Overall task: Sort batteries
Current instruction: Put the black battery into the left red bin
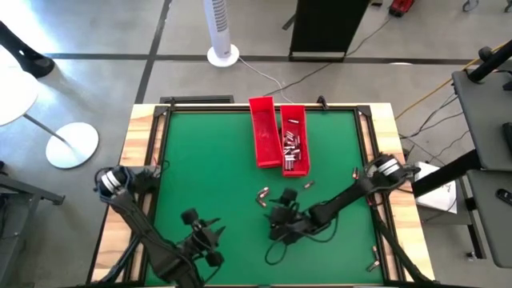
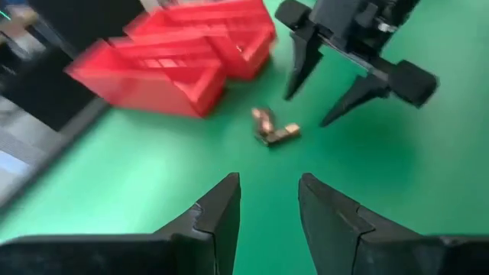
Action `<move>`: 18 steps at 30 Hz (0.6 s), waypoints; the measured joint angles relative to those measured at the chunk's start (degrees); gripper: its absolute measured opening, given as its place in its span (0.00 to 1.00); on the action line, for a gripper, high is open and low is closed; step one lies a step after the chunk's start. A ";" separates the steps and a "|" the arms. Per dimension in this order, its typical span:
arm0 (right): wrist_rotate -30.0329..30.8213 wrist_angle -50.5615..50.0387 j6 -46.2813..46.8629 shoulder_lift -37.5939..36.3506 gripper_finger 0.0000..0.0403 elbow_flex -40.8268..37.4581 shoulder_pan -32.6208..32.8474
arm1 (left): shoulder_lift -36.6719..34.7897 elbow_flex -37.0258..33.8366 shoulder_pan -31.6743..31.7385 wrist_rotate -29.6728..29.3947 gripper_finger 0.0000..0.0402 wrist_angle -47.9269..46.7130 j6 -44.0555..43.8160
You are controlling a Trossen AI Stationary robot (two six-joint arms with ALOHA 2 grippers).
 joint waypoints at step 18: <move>2.05 5.23 19.90 9.23 0.49 2.57 -3.51 | -20.75 -51.35 8.13 16.80 0.28 99.75 56.81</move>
